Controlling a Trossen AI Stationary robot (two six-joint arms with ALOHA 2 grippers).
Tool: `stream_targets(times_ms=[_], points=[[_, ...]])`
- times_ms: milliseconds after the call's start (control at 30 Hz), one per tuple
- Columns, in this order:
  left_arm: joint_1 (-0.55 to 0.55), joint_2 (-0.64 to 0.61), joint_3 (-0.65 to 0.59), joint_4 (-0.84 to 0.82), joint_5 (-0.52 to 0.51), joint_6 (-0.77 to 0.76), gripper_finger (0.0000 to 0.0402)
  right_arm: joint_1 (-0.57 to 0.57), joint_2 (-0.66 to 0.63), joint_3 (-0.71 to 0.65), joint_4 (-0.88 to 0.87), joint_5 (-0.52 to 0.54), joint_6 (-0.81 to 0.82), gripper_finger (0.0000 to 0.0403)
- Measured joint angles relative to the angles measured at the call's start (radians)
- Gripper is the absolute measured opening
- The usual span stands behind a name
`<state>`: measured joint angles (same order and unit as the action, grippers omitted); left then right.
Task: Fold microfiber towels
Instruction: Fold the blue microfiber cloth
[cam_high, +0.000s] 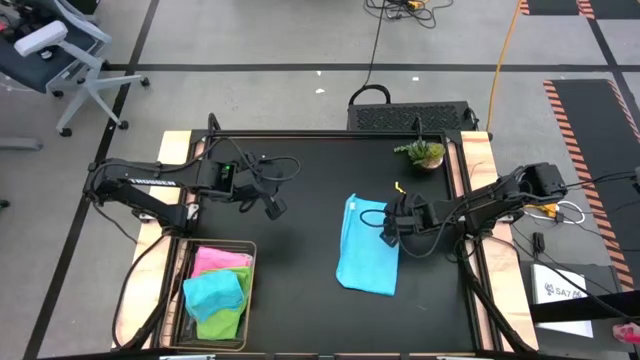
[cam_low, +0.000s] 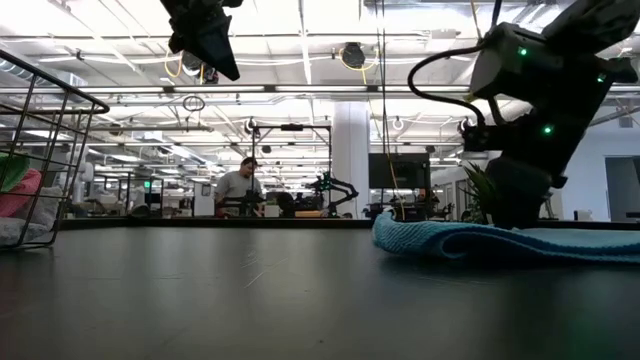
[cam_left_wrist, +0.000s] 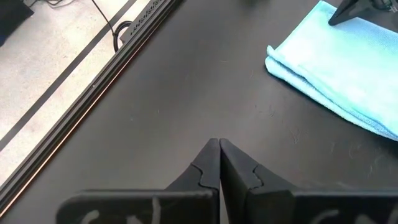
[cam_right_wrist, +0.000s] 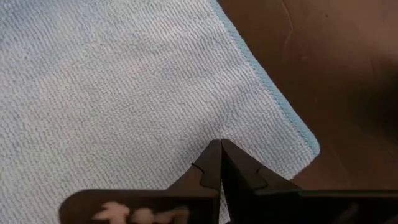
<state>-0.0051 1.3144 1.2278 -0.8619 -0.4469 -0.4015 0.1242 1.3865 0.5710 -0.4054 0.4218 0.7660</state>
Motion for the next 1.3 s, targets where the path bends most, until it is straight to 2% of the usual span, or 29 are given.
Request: stream_targets(times_ms=[233, 400, 567, 767, 967, 1133, 1300], points=[[0.0, 0.0, 0.0, 0.0, 0.0, -0.005, 0.0015, -0.003, 0.002, -0.008, 0.069, 0.036, -0.007, 0.0], [0.0, 0.0, 0.0, 0.0, 0.0, -0.005, 0.0003, -0.034, 0.002, -0.008, 0.197, 0.054, -0.027, 0.0], [0.0, 0.0, 0.0, 0.0, 0.0, -0.024, 0.0013, -0.068, 0.002, -0.007, 0.304, 0.046, -0.087, 0.0], [0.0, 0.0, 0.0, 0.0, 0.0, -0.027, 0.0007, -0.06, -0.009, -0.006, 0.302, -0.136, -0.05, 0.0], [0.0, 0.0, 0.0, 0.0, 0.0, -0.039, 0.001, 0.0, -0.008, -0.006, 0.186, -0.256, 0.016, 0.0], [0.0, 0.0, 0.0, 0.0, 0.0, -0.048, 0.0014, 0.042, -0.01, -0.004, 0.136, -0.255, 0.054, 0.0], [0.0, 0.0, 0.0, 0.0, 0.0, -0.048, 0.0003, 0.044, -0.007, -0.007, 0.178, -0.185, 0.019, 0.0]])
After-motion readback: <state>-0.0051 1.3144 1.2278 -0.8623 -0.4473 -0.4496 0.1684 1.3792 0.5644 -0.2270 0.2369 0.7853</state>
